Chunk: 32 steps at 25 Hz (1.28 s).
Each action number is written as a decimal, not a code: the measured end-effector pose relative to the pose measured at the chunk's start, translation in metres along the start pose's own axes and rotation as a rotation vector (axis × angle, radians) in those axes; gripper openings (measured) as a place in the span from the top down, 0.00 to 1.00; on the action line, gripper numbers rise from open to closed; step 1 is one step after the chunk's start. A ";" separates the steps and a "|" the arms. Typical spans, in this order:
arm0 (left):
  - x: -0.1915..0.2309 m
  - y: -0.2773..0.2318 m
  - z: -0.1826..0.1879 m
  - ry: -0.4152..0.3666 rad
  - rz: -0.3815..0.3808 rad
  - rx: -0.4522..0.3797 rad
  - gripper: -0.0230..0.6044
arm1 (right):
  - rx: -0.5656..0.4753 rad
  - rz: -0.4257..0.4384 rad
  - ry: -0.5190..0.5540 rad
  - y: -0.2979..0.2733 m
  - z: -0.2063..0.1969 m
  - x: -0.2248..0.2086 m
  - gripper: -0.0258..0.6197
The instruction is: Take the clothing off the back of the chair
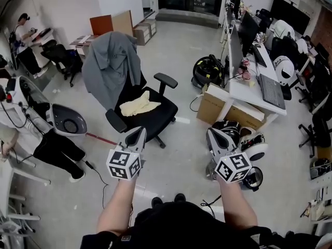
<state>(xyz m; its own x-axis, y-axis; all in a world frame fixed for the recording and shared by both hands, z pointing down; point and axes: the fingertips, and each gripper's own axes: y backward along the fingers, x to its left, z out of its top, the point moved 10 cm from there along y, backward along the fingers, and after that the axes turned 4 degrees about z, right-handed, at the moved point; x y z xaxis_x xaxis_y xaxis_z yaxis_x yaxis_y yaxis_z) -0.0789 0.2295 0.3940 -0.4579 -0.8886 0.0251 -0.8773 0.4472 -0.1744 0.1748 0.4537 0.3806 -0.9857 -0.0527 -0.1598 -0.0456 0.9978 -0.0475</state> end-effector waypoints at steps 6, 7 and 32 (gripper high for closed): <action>-0.019 -0.007 0.006 -0.009 0.016 0.001 0.96 | -0.011 0.023 -0.013 0.012 0.002 -0.018 0.94; -0.021 -0.008 0.005 -0.009 0.020 -0.001 0.96 | -0.010 0.026 -0.010 0.014 0.001 -0.021 0.94; 0.070 -0.124 -0.011 0.061 0.044 0.020 0.96 | 0.094 0.057 -0.013 -0.124 -0.009 -0.080 0.94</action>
<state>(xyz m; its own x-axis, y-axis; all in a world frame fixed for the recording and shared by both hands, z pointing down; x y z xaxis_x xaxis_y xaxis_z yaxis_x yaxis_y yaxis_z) -0.0033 0.1128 0.4279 -0.5045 -0.8599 0.0772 -0.8533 0.4830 -0.1962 0.2578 0.3349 0.4081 -0.9841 0.0026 -0.1778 0.0261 0.9911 -0.1303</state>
